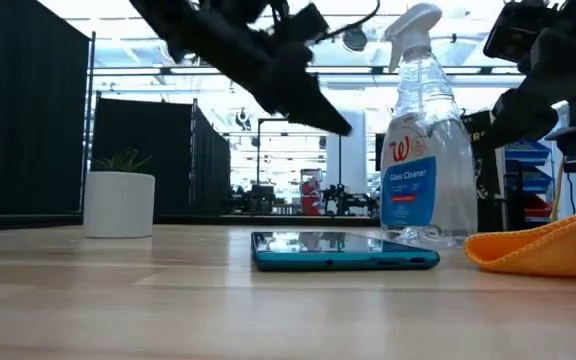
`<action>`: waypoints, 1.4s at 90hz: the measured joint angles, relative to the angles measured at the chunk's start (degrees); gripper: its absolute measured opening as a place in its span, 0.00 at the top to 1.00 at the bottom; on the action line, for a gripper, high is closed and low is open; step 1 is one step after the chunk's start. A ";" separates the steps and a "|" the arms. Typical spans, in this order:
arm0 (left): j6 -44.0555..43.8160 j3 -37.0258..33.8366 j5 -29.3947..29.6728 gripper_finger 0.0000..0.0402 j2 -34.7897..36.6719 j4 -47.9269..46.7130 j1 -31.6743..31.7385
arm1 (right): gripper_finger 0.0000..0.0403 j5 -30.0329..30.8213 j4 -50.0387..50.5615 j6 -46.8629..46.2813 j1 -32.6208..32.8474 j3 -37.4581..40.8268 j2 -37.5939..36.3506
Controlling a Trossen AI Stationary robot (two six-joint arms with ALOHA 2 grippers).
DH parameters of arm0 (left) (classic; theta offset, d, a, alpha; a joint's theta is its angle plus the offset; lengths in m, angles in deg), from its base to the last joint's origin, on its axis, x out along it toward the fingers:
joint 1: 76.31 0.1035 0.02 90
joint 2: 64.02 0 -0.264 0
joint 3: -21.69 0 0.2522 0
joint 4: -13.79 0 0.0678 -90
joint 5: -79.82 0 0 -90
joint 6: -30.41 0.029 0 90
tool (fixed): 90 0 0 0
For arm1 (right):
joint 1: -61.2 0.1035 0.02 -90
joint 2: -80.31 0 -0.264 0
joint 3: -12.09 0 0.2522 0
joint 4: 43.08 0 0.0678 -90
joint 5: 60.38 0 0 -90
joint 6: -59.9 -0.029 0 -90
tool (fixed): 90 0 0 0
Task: Apply microfiber cloth
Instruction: Spray the front tablet using the spray bottle
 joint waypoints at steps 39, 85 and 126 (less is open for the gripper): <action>-27.78 -0.04 -2.37 0.55 6.43 -18.78 -6.46 | 0.32 -6.01 -1.97 -16.56 6.45 0.00 0.39; -47.89 -0.06 7.44 0.58 6.17 -21.23 -21.41 | 0.35 1.33 -18.65 -25.01 19.52 0.00 15.74; -52.72 -0.08 8.79 0.58 5.36 -21.33 -22.33 | 0.35 5.96 -23.22 -24.26 19.34 0.00 26.01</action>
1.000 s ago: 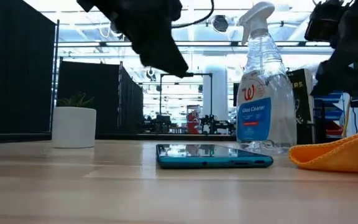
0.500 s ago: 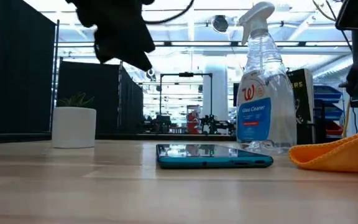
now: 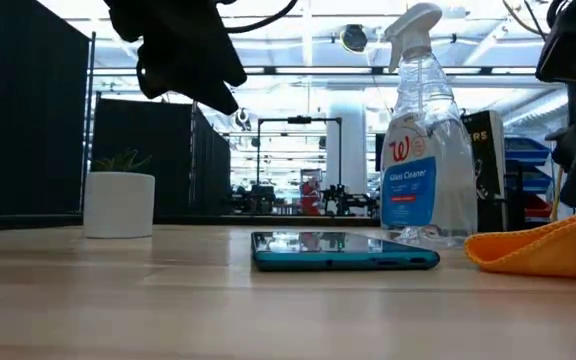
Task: Apply microfiber cloth
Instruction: Spray the front tablet using the spray bottle
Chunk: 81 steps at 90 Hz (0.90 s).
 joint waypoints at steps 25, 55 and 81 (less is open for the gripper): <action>-0.86 -0.02 -0.22 0.58 -1.25 0.72 -0.15 | 0.35 3.56 -1.25 -5.68 -0.23 0.00 2.77; -0.47 -0.02 -0.35 0.58 -1.23 0.61 0.11 | 0.35 3.02 -1.71 -7.26 -0.74 0.00 3.17; -18.47 -0.02 -0.91 0.58 -2.75 0.75 0.17 | 0.35 3.13 -4.47 -14.63 -0.74 0.00 3.19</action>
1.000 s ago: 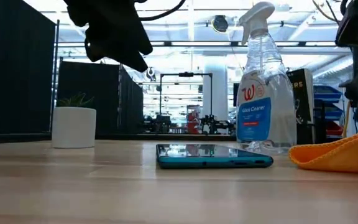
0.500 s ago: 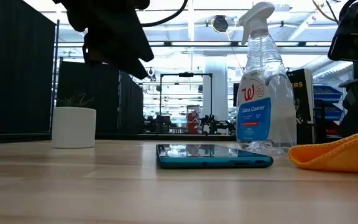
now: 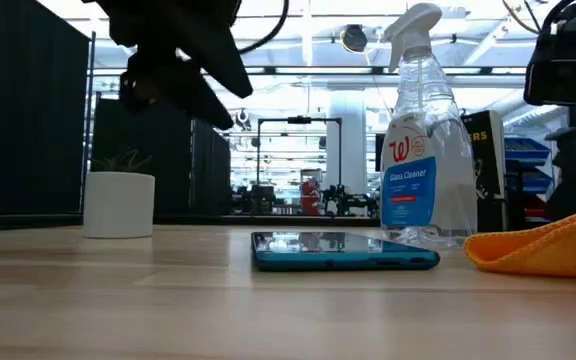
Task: Apply microfiber cloth
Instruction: Spray the front tablet using the spray bottle
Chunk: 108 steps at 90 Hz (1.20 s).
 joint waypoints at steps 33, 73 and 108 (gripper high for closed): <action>-11.24 0.02 -0.95 0.44 -5.97 2.73 0.81 | 0.35 1.77 -5.98 3.27 -3.91 0.00 1.82; -13.67 0.15 1.90 0.36 -13.25 2.81 0.52 | 0.51 1.44 -17.09 14.99 -9.97 0.00 13.28; -14.02 0.07 2.37 0.36 -13.37 4.52 1.09 | 0.99 1.77 -29.69 32.75 -12.84 -2.92 25.17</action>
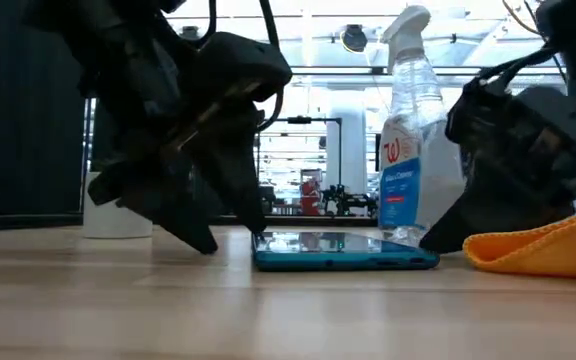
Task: Apply microfiber cloth
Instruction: Spray the front tablet using the spray bottle
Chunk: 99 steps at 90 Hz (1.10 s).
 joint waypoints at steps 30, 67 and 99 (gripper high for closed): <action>-1.50 0.00 0.94 0.36 -2.93 5.25 0.97 | 1.00 0.14 0.31 7.10 -1.19 -4.51 3.99; -1.22 -0.25 1.20 0.36 -3.19 8.31 1.03 | 1.00 0.30 -0.06 9.85 -0.56 -4.51 4.14; 0.76 -0.25 1.89 0.36 -2.65 10.27 0.57 | 1.00 0.30 -0.94 14.83 1.00 -4.51 4.25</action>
